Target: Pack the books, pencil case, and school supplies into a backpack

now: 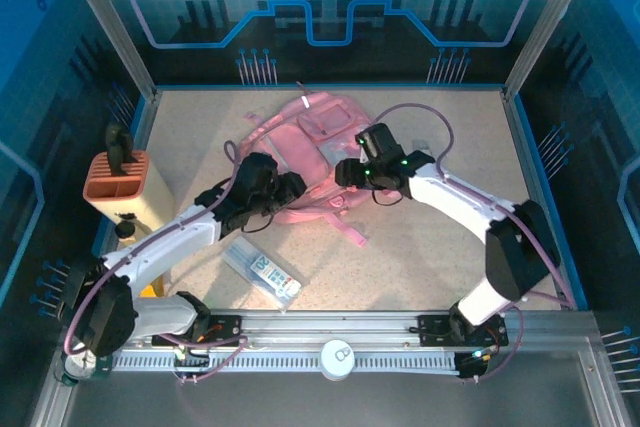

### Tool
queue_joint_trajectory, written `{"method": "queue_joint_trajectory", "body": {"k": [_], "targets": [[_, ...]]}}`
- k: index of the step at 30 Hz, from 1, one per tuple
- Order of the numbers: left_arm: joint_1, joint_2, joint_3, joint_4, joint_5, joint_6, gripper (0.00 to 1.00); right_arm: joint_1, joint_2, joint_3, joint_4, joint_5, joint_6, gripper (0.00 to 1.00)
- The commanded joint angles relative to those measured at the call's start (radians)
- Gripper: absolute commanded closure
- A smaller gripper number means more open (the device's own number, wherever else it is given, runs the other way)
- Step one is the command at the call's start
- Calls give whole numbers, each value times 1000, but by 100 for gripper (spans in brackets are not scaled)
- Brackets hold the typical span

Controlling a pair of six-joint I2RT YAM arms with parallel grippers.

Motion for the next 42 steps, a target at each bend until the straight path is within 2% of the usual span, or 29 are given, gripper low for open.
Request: {"method": "queue_joint_trajectory", "body": {"k": [1, 3, 6, 12, 19, 24, 26, 28, 30, 37, 42], "targets": [[-9, 83, 59, -13, -8, 88, 48, -18, 79, 64, -81, 5, 111, 39], [-12, 135, 96, -16, 1, 101, 49, -27, 120, 88, -82, -2, 165, 41], [-31, 205, 133, -5, 1, 126, 51, -40, 163, 95, -64, -14, 232, 49], [-65, 258, 137, 14, -7, 131, 53, -72, 176, 64, -33, 44, 276, 47], [-125, 326, 150, 32, -32, 90, 54, -116, 256, 97, 40, -31, 285, 47], [-147, 409, 182, -6, -44, 108, 60, -141, 252, 46, 189, -108, 292, 61], [-146, 420, 182, -43, -63, 106, 61, -147, 237, 18, 247, -130, 302, 69], [-151, 404, 141, -6, -57, 101, 62, -154, 225, 3, 272, -134, 307, 80], [-157, 400, 117, 20, -43, 101, 62, -158, 210, -9, 295, -132, 307, 86], [-160, 449, 124, -15, -64, 118, 64, -179, 138, -57, 365, -152, 344, 99], [-153, 467, 158, -51, -127, 184, 63, -192, 67, -97, 393, -188, 387, 100]]}}
